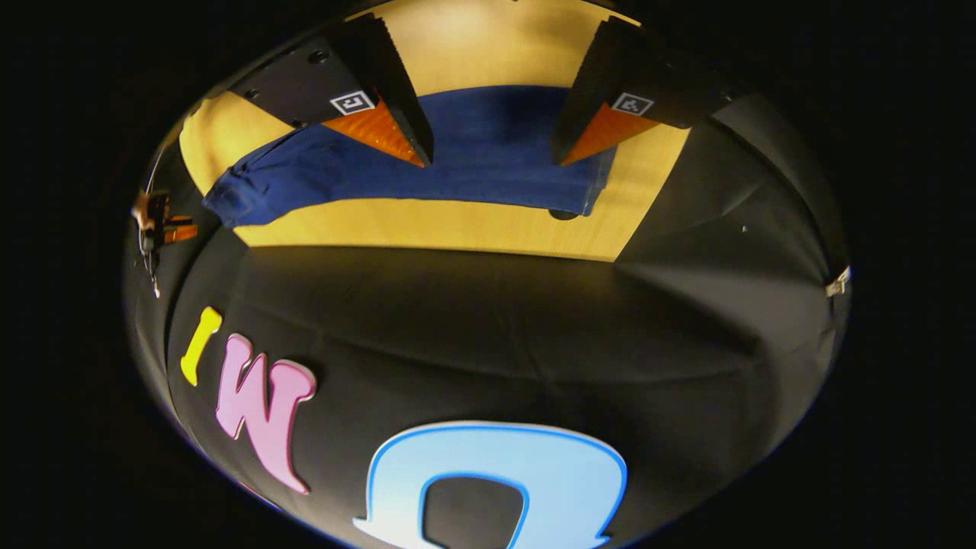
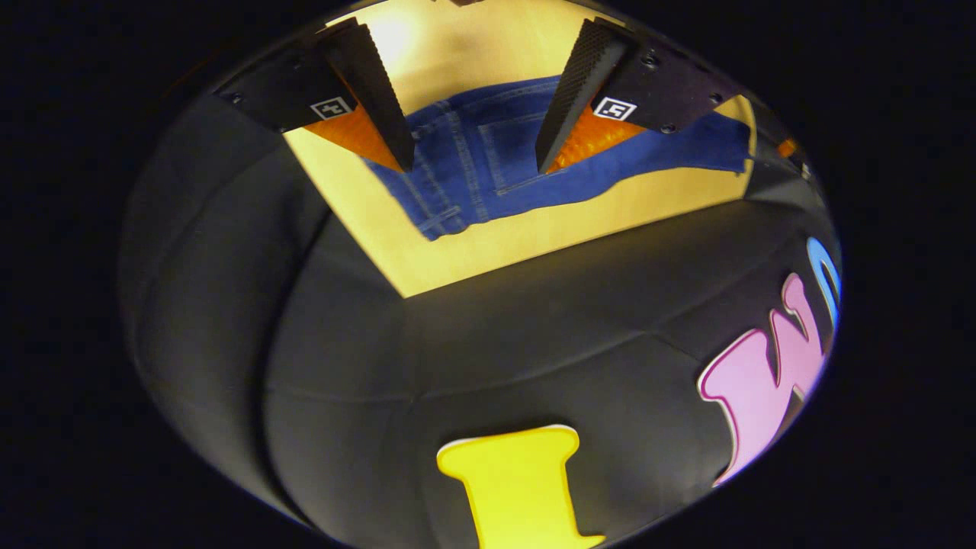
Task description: Grasp the waist and the cuffs of the jeans and fold them to make the two legs overlap; first hold the waist and fold one-third of the jeans toward the cuffs, then hold the cuffs and fold the remaining one-third in the same direction to finish folding.
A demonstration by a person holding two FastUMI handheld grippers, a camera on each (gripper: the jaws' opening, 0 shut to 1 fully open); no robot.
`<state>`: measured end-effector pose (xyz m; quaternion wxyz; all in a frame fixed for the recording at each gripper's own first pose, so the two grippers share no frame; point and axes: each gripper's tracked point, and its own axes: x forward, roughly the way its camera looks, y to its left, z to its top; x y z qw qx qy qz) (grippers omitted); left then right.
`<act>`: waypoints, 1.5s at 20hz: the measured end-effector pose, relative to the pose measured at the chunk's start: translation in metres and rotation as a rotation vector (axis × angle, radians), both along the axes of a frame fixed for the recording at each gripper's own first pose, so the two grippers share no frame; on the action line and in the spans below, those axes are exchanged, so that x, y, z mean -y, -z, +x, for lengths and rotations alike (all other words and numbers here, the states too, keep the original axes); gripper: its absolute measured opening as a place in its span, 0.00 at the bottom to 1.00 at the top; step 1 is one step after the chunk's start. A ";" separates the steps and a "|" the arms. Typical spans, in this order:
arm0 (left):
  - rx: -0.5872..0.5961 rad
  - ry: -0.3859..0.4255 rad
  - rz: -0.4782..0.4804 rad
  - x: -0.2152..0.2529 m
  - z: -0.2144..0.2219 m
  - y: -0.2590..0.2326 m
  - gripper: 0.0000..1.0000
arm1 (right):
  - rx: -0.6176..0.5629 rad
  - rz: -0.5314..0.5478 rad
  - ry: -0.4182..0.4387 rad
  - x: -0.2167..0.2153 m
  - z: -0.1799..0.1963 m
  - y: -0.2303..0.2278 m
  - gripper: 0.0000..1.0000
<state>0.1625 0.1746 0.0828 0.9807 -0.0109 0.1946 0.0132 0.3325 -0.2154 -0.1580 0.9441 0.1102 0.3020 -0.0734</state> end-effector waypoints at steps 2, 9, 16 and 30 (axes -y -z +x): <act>0.068 0.005 0.026 -0.003 -0.025 -0.007 0.92 | 0.019 -0.086 0.027 0.016 -0.010 0.008 0.98; 0.127 0.049 0.016 0.032 -0.047 -0.019 0.96 | 0.001 -0.042 0.258 0.056 -0.006 0.056 0.99; 0.089 0.098 -0.019 0.056 -0.041 -0.001 0.96 | -0.081 0.105 0.343 0.069 -0.009 0.100 0.99; 0.045 0.151 -0.055 0.093 -0.041 0.028 0.96 | 0.042 0.059 0.239 0.052 0.001 0.080 0.10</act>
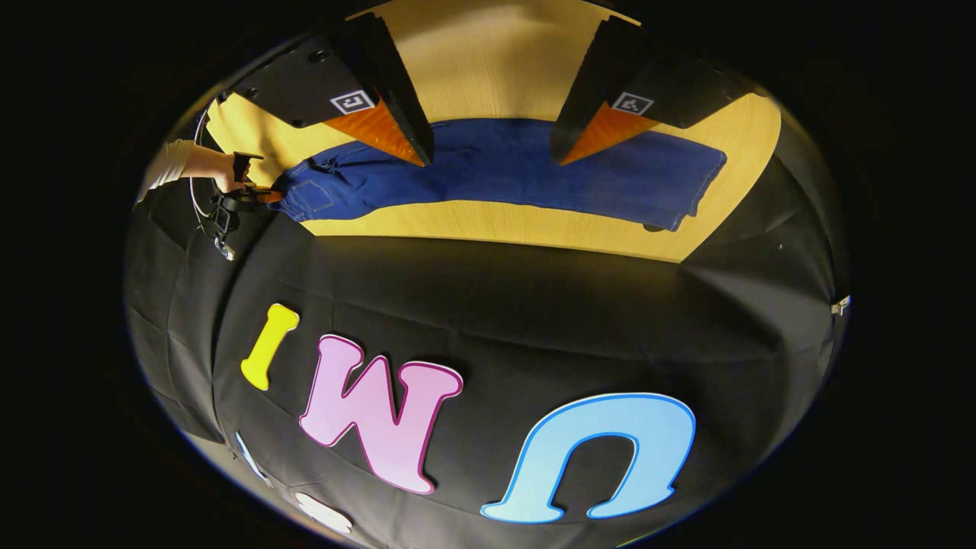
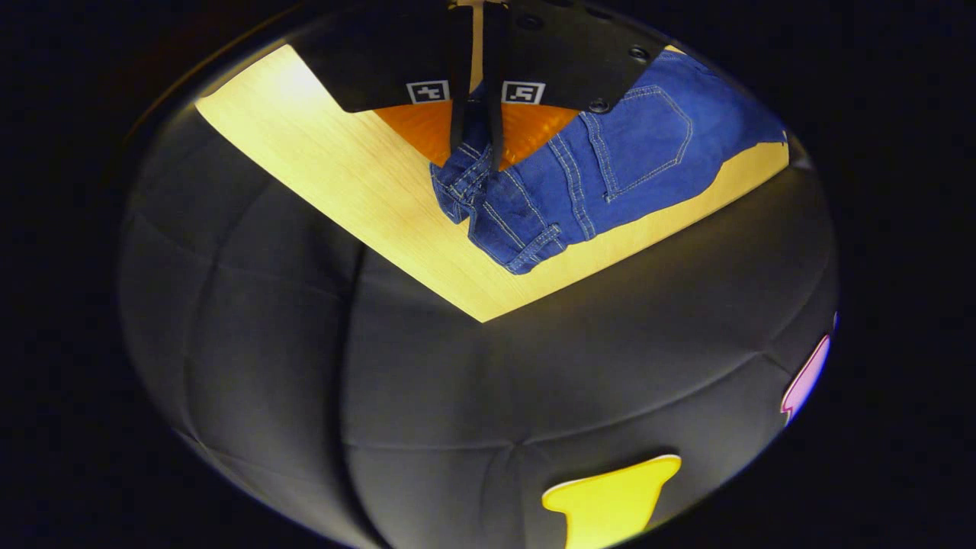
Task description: Grasp the waist and the cuffs of the jeans and fold them to make the two legs overlap; first hold the waist and fold one-third of the jeans toward the cuffs, then hold the cuffs and fold the remaining one-third in the same direction to finish folding.
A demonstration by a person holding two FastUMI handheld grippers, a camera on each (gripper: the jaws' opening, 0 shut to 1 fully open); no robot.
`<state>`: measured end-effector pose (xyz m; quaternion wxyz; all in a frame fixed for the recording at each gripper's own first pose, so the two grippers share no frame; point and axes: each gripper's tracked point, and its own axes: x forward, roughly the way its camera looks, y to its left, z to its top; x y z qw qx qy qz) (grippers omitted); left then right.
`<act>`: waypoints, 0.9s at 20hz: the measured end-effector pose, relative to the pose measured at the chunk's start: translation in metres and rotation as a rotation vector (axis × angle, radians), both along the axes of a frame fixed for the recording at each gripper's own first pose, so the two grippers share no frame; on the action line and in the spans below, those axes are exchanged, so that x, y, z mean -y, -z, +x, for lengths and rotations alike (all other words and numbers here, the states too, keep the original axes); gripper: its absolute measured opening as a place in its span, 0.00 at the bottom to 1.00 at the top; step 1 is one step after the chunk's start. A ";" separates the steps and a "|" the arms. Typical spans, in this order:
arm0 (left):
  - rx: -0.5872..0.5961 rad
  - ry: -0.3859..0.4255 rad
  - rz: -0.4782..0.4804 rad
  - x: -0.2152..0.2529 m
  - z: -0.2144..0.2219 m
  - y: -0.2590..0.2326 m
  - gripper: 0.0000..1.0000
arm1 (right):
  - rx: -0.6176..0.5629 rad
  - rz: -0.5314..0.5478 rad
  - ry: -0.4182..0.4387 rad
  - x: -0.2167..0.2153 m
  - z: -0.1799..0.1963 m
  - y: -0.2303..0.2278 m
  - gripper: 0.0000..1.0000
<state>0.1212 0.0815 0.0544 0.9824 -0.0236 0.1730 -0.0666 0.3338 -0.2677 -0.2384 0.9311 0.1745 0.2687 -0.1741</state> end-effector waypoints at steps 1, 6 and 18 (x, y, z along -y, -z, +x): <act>-0.005 -0.005 -0.004 -0.002 -0.001 0.002 0.97 | 0.027 0.001 -0.001 0.000 -0.001 -0.013 0.10; 0.002 -0.041 -0.050 -0.013 -0.002 0.001 0.92 | 0.193 -0.116 -0.119 -0.025 -0.004 -0.109 0.10; 0.056 -0.180 -0.161 -0.059 -0.004 0.029 0.96 | 0.401 -0.359 -0.590 -0.078 -0.079 -0.155 0.09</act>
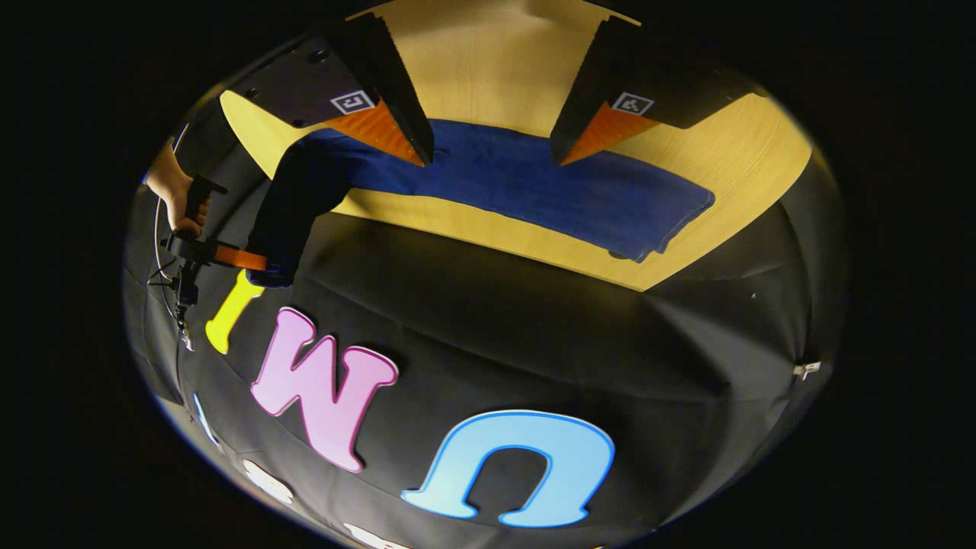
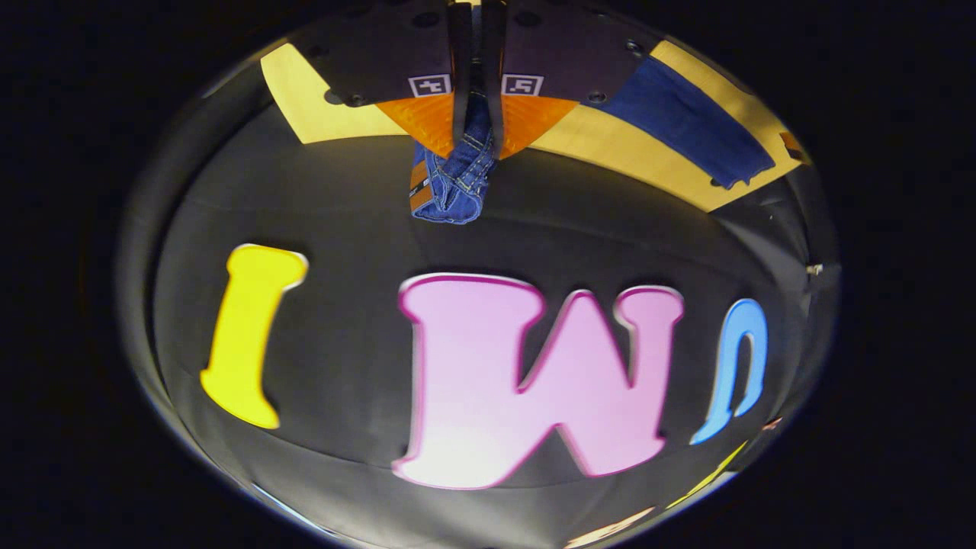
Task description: Grasp the waist and the cuffs of the jeans and fold them to make the two legs overlap; first hold the waist and fold one-third of the jeans toward the cuffs, then hold the cuffs and fold the remaining one-third in the same direction to finish folding.
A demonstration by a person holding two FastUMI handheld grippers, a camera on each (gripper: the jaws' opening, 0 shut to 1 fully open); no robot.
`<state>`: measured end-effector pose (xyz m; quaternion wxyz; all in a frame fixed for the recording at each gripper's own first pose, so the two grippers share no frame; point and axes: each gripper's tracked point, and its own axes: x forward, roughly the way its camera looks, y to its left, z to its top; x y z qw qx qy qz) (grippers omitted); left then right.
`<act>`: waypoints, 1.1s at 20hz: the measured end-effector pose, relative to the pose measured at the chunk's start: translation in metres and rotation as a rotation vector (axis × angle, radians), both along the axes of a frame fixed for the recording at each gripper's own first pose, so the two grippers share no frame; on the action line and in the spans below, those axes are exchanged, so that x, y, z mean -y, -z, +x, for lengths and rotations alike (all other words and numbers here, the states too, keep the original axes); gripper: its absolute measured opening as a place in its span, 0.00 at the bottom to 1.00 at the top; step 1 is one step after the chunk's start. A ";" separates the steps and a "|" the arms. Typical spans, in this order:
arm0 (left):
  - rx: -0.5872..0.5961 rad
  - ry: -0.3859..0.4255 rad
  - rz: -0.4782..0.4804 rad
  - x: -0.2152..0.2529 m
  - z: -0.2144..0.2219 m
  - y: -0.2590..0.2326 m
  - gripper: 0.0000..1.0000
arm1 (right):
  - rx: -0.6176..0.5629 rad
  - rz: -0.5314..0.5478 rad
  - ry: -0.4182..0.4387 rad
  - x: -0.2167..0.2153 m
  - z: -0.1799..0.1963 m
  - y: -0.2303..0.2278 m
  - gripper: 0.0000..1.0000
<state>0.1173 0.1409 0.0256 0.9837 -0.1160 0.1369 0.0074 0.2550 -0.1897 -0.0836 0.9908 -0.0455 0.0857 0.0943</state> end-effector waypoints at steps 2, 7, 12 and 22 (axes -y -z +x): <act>0.013 -0.050 -0.034 -0.023 0.003 0.007 0.97 | -0.009 -0.055 -0.069 0.005 -0.020 0.019 0.09; 0.061 -0.162 -0.075 -0.085 0.014 0.015 0.96 | -0.101 -0.131 -0.235 0.033 -0.077 0.082 0.09; 0.055 -0.308 -0.038 -0.159 0.035 0.022 0.96 | -0.213 -0.144 -0.281 0.059 -0.093 0.134 0.16; -0.111 -0.318 0.118 -0.254 0.111 0.054 0.96 | -0.253 -0.003 -0.228 0.064 -0.145 0.128 0.98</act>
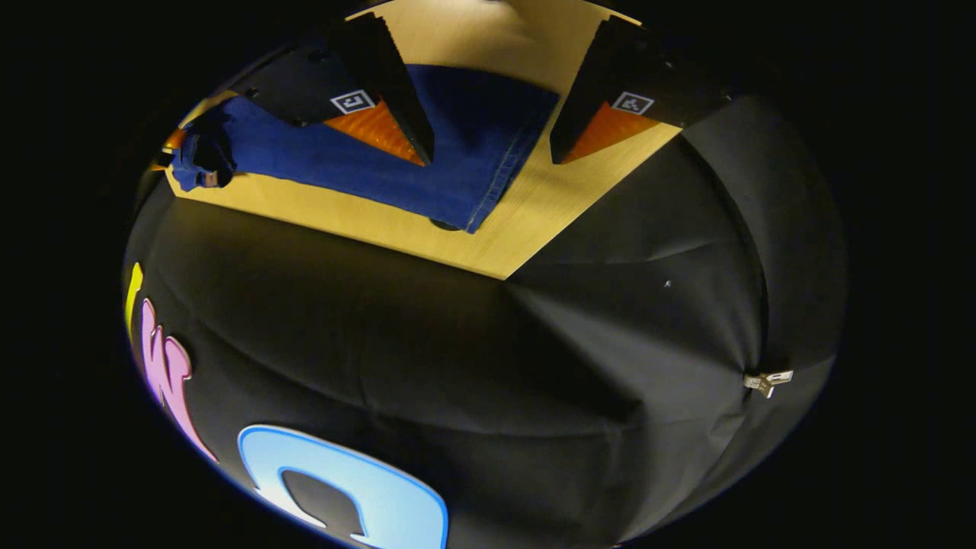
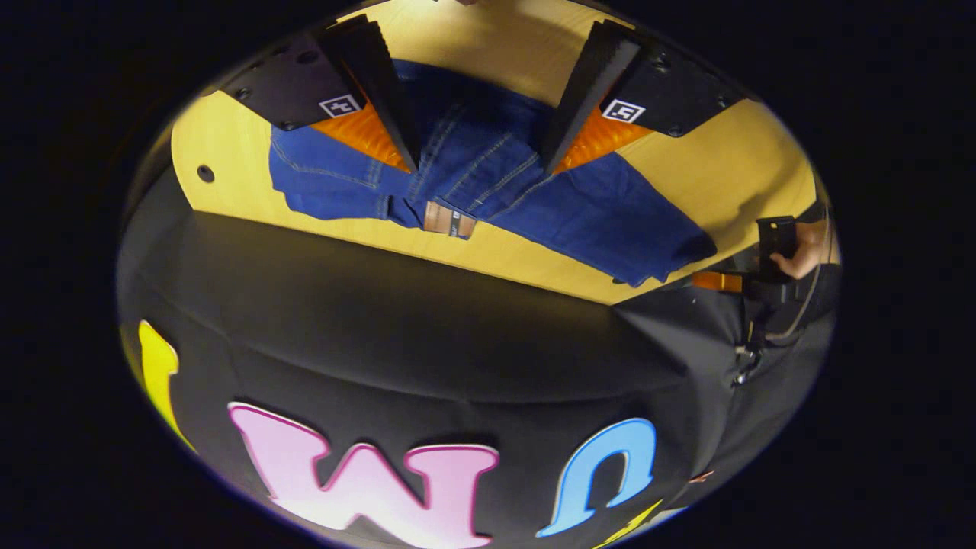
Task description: Grasp the waist and the cuffs of the jeans and fold them to make the two legs overlap; first hold the waist and fold one-third of the jeans toward the cuffs, then hold the cuffs and fold the remaining one-third in the same direction to finish folding.
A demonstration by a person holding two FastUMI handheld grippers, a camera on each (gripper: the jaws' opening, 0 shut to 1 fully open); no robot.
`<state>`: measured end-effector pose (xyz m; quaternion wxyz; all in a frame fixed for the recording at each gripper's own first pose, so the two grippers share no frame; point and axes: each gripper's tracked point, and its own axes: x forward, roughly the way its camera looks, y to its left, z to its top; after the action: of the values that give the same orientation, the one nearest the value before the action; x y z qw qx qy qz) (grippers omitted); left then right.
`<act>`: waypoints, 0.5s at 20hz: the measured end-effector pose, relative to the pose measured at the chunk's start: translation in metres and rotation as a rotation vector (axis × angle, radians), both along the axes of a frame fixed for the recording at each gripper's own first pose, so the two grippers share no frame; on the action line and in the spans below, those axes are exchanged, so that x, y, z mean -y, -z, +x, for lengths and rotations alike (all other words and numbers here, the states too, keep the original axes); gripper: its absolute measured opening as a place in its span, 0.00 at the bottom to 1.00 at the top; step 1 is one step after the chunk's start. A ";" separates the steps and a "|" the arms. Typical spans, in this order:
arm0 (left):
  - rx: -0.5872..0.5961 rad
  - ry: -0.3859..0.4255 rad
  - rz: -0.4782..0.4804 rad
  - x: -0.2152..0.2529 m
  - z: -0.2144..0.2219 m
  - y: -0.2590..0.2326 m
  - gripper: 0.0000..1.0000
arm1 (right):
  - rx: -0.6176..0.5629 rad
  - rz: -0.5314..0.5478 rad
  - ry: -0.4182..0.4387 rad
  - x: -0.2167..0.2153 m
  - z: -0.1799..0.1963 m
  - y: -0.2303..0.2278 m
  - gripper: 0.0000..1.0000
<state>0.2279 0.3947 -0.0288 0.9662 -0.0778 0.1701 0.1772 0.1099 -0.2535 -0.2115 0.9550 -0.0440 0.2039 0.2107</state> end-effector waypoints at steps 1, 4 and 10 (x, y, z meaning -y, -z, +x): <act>-0.018 -0.005 -0.034 -0.004 0.007 0.007 0.97 | -0.006 -0.003 0.010 0.011 -0.005 0.000 0.98; -0.080 -0.005 -0.111 -0.005 0.009 0.024 0.96 | 0.023 -0.111 0.048 0.049 -0.005 -0.002 0.98; -0.215 0.098 0.089 -0.009 0.023 0.045 1.00 | -0.009 -0.078 0.136 0.093 -0.014 -0.001 0.98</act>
<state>0.2507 0.4036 -0.0742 0.9525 -0.0067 0.2682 0.1443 0.0961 -0.3464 -0.2104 0.9637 -0.0660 0.2190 0.1377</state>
